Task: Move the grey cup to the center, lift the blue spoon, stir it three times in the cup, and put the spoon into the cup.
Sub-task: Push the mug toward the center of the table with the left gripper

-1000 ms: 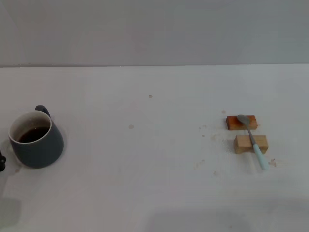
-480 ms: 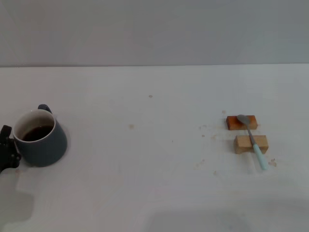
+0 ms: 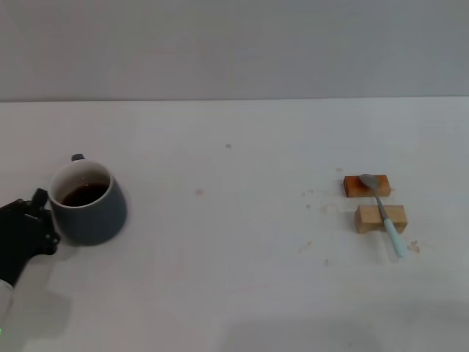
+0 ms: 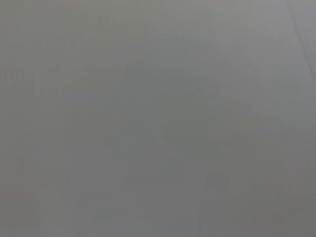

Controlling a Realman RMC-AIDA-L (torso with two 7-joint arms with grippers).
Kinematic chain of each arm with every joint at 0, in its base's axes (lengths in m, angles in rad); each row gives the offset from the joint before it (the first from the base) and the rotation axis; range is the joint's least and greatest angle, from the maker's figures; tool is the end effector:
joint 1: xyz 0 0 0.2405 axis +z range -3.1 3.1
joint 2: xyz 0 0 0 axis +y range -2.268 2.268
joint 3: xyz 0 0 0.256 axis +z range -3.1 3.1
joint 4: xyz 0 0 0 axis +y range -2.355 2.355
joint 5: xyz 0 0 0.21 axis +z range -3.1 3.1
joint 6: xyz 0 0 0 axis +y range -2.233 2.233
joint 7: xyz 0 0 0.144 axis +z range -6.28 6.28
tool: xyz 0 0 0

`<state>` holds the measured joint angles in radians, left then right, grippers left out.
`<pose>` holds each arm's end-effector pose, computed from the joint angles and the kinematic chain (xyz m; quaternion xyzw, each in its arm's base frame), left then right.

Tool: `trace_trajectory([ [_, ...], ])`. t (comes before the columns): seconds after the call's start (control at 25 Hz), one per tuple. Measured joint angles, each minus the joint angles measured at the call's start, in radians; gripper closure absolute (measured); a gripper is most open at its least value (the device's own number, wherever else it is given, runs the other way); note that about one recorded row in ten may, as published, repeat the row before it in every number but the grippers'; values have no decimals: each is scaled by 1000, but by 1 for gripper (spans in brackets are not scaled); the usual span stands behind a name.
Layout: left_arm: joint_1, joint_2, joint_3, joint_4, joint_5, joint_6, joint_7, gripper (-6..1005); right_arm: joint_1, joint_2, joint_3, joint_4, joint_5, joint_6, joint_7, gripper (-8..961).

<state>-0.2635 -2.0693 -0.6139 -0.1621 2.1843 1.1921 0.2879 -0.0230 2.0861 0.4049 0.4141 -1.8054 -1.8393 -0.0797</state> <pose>-0.3701 0.2632 -0.0299 -0.7571 -0.1099 -0.1141 0.6338 0.3335 0.1554 0.0106 -0.5177 0.1691 0.3726 0.7514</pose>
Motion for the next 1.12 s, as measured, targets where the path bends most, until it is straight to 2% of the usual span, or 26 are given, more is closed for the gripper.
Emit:
trace_trajectory([
  [0.24, -1, 0, 49, -31, 1, 5, 0, 1001, 0, 0, 0, 0, 0, 0, 0, 220],
  [0.68, -22, 3, 20, -8, -8, -23, 1, 1001, 1, 0, 0, 0, 0, 3, 0, 220],
  [1.12, -55, -2, 45, -28, 0, -45, 2, 1001, 0, 0, 0, 0, 0, 1, 0, 221],
])
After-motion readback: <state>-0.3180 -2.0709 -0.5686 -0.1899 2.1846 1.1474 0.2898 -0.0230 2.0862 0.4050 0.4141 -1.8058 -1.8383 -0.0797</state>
